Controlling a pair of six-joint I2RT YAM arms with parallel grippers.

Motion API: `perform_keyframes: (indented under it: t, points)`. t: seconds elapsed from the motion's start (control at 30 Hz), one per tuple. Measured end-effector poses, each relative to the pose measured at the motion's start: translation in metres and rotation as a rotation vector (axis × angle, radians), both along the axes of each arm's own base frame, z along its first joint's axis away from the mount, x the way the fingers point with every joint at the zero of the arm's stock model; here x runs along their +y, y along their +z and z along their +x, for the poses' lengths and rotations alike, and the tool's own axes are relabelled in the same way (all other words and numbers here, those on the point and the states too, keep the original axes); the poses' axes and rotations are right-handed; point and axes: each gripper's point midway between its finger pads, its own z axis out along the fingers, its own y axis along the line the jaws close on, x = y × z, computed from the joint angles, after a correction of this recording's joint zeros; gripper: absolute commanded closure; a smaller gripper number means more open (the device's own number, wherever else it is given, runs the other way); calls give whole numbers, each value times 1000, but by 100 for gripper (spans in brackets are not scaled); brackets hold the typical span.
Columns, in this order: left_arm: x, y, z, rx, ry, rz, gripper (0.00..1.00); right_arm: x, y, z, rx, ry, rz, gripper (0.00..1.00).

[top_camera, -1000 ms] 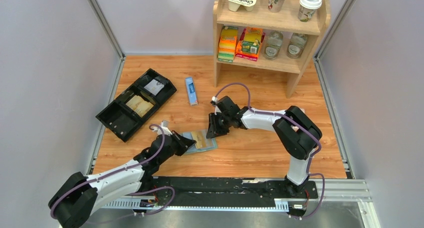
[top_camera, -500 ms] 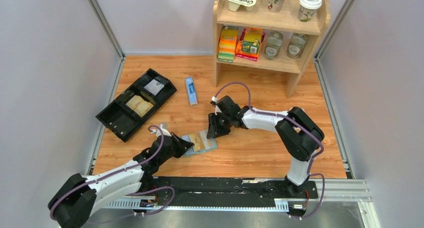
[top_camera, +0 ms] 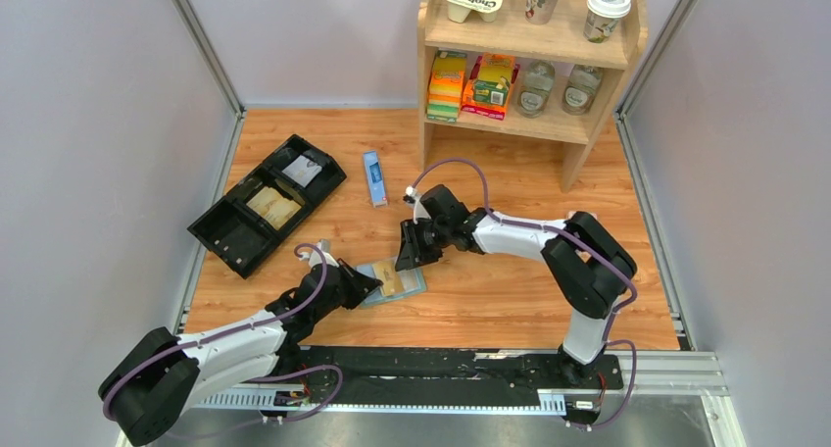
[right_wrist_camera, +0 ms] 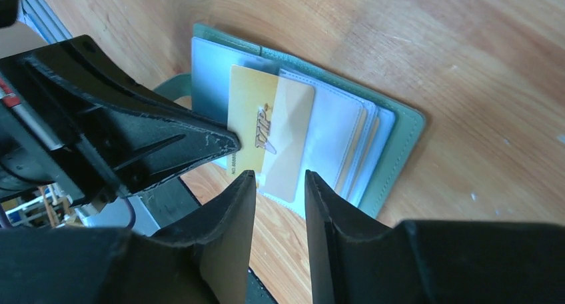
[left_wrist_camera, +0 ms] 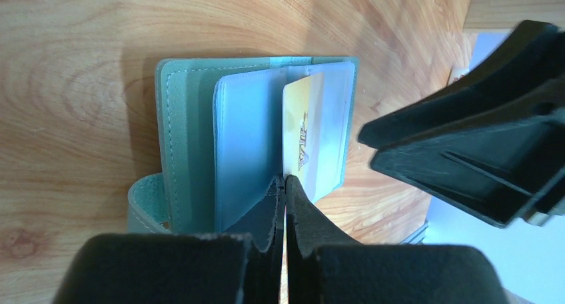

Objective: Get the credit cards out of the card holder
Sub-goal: Place the credit card in the storage box.

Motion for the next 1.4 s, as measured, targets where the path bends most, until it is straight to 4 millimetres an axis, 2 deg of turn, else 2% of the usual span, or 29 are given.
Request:
perform_keyframes:
  t: [0.2,0.27,0.47,0.6,0.9,1.1,1.3,1.4]
  points:
    - [0,1,0,-3,-2,-1,100,7,-29,-8,88,18,10,66]
    - [0,1,0,-4,-3,-2,100,10,-28,-9,96,22,29,67]
    - [-2,6,2,-24,-5,-11,83,6,-32,-11,126,6,56,68]
    - [-3,11,4,-49,-6,-18,76,4,-32,-11,144,-2,73,68]
    - [-7,15,8,-83,-24,-23,72,5,-33,-12,164,-4,97,68]
    - [-12,9,8,-79,-52,-15,75,5,-33,-12,167,-1,103,69]
    - [-17,6,7,-74,-80,-13,98,5,-33,-12,168,-5,105,69]
    - [-16,12,7,-96,-80,-18,100,4,-34,-10,167,-9,110,69]
